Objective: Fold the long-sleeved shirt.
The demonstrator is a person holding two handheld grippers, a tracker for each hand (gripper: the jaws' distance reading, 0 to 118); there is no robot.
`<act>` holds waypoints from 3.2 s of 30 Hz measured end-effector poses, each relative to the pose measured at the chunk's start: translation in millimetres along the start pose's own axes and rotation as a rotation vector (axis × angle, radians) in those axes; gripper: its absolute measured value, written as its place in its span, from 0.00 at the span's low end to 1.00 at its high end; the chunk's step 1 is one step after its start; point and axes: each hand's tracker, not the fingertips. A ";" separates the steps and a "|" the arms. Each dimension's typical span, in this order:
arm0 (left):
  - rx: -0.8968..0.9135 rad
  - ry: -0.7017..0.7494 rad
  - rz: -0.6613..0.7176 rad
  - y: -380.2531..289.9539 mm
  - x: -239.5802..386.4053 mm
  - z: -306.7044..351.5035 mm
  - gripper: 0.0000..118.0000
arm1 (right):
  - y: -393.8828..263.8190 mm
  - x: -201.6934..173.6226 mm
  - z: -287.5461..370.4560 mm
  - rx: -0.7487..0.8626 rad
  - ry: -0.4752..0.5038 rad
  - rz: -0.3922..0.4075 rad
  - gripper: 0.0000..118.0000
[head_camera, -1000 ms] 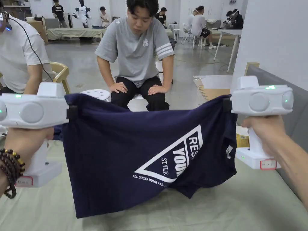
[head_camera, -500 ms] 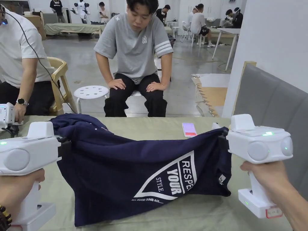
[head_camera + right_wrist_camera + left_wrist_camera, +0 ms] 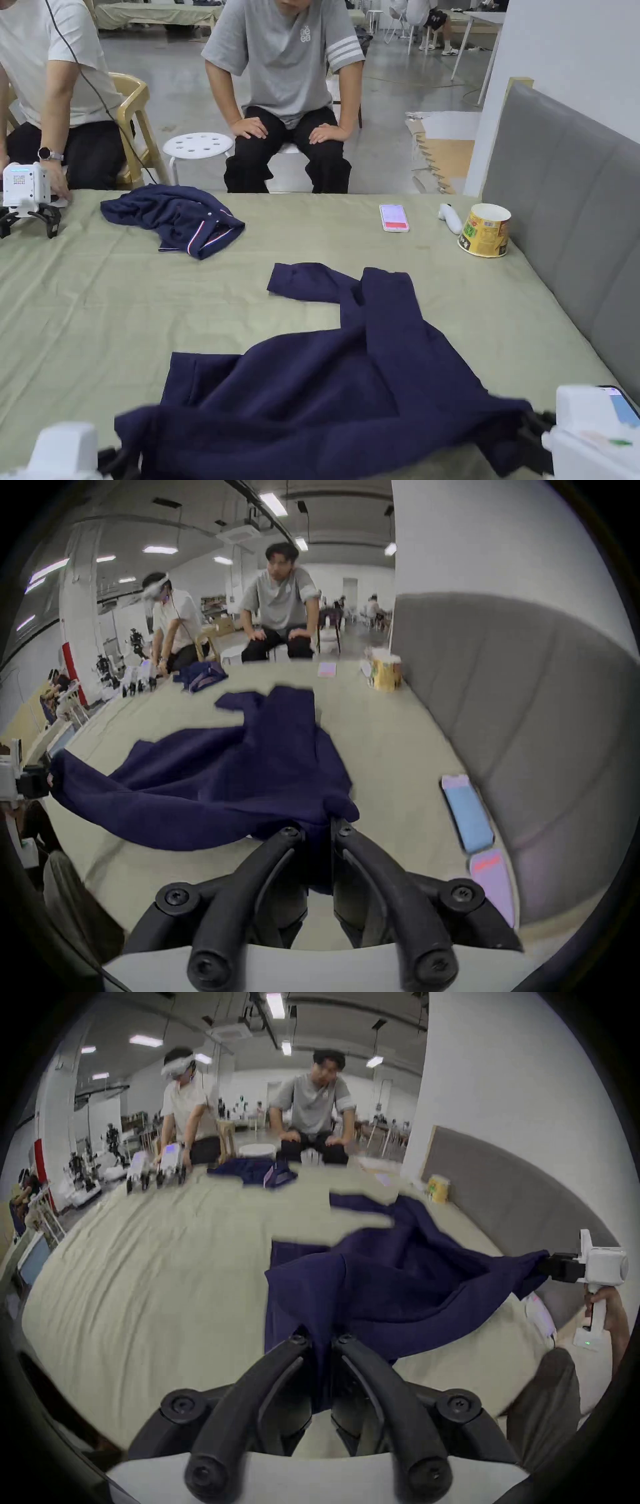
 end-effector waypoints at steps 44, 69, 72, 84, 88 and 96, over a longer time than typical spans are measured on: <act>-0.096 -0.071 0.040 25.9 -15.0 -48.6 0.04 | -53.6 28.5 -70.5 -0.372 0.055 -0.122 0.27; -0.370 0.137 -0.110 117.1 -31.5 -265.6 0.58 | -57.0 12.8 -90.3 -0.416 0.047 -0.054 0.08; -0.370 0.125 -0.078 117.3 -31.0 -258.8 0.35 | -56.4 11.8 -90.0 -0.418 0.047 -0.048 0.08; -0.193 0.052 -0.064 143.2 -24.2 -191.4 0.13 | -33.9 16.5 -57.7 -0.327 0.070 -0.037 0.08; -0.061 -0.027 -0.072 193.3 -28.2 -123.8 0.12 | 32.2 27.1 -12.2 -0.119 0.165 -0.052 0.07; 0.238 0.030 -0.088 346.0 -21.1 -24.4 0.12 | 237.9 32.1 37.5 0.245 0.093 0.092 0.05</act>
